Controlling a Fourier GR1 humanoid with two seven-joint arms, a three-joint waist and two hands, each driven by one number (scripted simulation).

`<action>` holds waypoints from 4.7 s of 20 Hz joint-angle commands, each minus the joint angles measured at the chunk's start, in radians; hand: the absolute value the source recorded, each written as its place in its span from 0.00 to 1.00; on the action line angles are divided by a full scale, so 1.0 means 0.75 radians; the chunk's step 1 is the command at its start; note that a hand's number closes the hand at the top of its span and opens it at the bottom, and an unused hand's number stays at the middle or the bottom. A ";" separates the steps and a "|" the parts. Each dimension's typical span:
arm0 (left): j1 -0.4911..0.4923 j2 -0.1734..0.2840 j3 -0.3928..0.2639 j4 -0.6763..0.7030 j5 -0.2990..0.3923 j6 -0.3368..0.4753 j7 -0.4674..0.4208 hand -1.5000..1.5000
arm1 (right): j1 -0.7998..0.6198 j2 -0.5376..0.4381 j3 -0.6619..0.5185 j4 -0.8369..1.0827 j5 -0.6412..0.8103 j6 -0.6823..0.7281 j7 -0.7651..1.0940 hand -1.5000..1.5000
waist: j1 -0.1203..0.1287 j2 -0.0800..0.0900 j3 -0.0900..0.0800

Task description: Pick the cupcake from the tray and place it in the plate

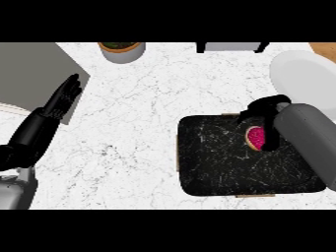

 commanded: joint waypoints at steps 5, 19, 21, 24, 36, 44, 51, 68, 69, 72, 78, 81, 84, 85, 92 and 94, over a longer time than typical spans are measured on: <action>0.086 0.018 0.045 0.005 -0.002 0.022 -0.006 0.50 | 0.204 0.006 0.086 -0.420 0.314 -0.848 0.002 1.00 | -0.092 -0.019 0.030; 0.104 0.045 0.087 -0.055 0.030 -0.023 -0.011 0.50 | 0.852 -0.398 -0.025 -1.482 0.546 -1.435 0.315 1.00 | -0.065 0.012 0.023; 0.106 -0.008 0.030 -0.044 -0.020 0.007 -0.036 0.50 | 0.933 -0.461 -0.132 -1.609 0.481 -1.469 0.342 1.00 | -0.050 0.022 0.024; 0.089 -0.003 0.030 -0.066 -0.031 0.005 -0.006 0.50 | 1.028 -0.563 -0.251 -1.809 0.483 -1.474 0.443 1.00 | -0.037 0.024 0.024; 0.031 -0.002 0.092 -0.031 0.009 -0.122 -0.029 0.50 | 0.962 -0.442 -0.643 -1.443 0.376 -1.489 0.218 1.00 | 0.041 0.043 0.026; -0.020 -0.074 0.047 -0.074 -0.036 -0.093 0.055 0.50 | 0.698 -0.298 -0.802 -0.928 0.293 -1.549 -0.117 1.00 | 0.050 0.045 0.027; -0.098 -0.112 0.063 0.079 -0.100 -0.068 -0.006 0.50 | 0.393 -0.240 -0.925 -0.312 0.335 -1.662 -0.441 1.00 | 0.055 0.050 0.027; -0.025 -0.111 0.047 -0.028 -0.092 -0.115 -0.045 0.50 | 0.117 -0.271 -1.070 0.576 0.377 -1.710 -0.777 0.00 | 0.121 0.078 0.035; -0.120 -0.095 0.080 0.039 -0.057 -0.139 0.009 0.50 | 0.036 -0.277 -1.065 0.583 0.384 -1.661 -0.748 0.00 | 0.115 0.080 0.034; -0.078 -0.123 0.036 -0.039 -0.064 -0.133 0.029 0.50 | 0.070 -0.297 -1.147 0.597 0.303 -1.657 -0.917 0.00 | 0.118 0.077 0.036; -0.052 -0.122 0.045 -0.012 -0.110 -0.108 -0.013 0.50 | 0.080 -0.278 -1.277 0.599 0.160 -1.543 -1.200 0.00 | 0.088 0.066 0.034; -0.037 -0.113 0.053 -0.045 -0.077 -0.132 0.014 0.50 | 0.029 -0.281 -1.379 0.623 0.041 -1.367 -1.230 0.00 | 0.102 0.064 0.035; -0.072 -0.105 0.076 -0.025 -0.066 -0.128 0.062 0.50 | -0.003 -0.358 -1.458 0.673 -0.052 -1.110 -1.186 0.00 | 0.079 0.060 0.033; 0.005 -0.111 0.047 -0.055 -0.089 -0.134 0.000 0.50 | 0.008 -0.367 -1.485 0.684 -0.082 -1.047 -1.215 0.00 | 0.092 0.060 0.033; -0.043 -0.114 0.067 -0.044 -0.101 -0.115 0.032 0.50 | 0.082 -0.560 -1.607 0.750 -0.217 -0.637 -1.212 0.00 | 0.073 0.059 0.033; -0.020 -0.160 0.013 -0.062 -0.141 -0.082 0.048 0.50 | 0.145 -0.575 -1.631 0.758 -0.239 -0.582 -1.275 0.00 | 0.076 0.063 0.035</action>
